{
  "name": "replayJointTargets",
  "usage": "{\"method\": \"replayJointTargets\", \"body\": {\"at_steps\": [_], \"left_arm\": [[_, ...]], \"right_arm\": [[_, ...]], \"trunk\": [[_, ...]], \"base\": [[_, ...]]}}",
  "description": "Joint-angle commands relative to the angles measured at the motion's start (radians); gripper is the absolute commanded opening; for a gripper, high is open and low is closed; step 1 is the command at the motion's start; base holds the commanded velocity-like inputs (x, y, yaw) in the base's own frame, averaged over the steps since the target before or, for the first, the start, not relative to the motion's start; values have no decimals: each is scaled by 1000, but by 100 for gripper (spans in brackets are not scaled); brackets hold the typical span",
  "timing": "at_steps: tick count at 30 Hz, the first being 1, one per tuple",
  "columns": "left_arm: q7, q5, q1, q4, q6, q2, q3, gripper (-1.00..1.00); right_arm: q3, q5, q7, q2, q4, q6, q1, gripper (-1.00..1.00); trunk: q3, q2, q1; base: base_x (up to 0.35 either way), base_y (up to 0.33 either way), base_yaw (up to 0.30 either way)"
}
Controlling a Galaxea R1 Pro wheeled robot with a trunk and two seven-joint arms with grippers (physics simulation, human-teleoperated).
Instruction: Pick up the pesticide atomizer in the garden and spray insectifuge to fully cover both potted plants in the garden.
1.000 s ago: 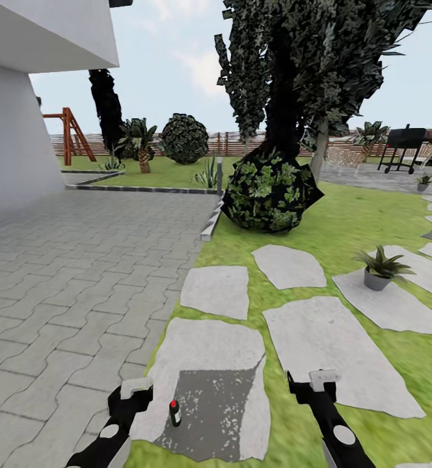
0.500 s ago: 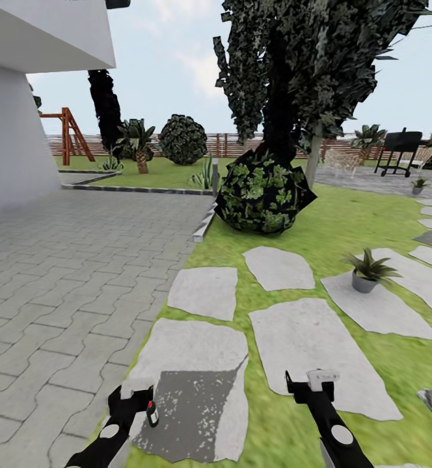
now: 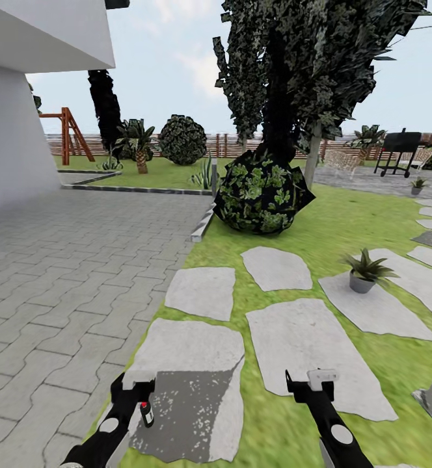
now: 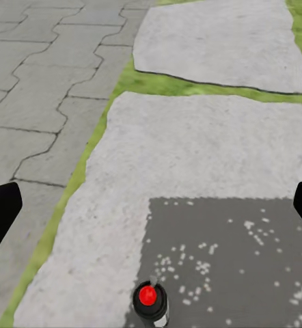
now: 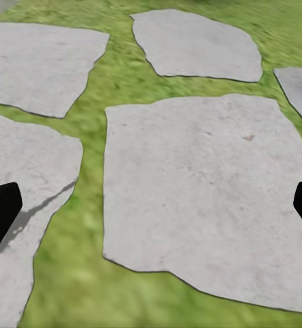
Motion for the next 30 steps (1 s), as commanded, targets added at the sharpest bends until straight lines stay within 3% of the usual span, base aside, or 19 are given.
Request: {"method": "replayJointTargets", "body": {"at_steps": [1,21,26,30], "left_arm": [[3,-12,0,-1,-4,-1,6,100],[-3,-21,3,1,-15,10,1,100],[-50,-77,4,5,-17,13,3,100],[-74,-94,4,6,-17,22,5,100]], "right_arm": [[-1,10,-3,0,0,-2,0,100],[-3,8,-5,1,-1,-2,0,100],[-3,7,-5,1,0,-2,0,100],[-3,7,-4,1,1,-2,0,100]], "trunk": [[-1,0,0],[-79,-134,73],[-106,-135,75],[-128,-136,77]], "base": [[0,0,0],[0,0,0],[0,0,0],[0,0,0]]}}
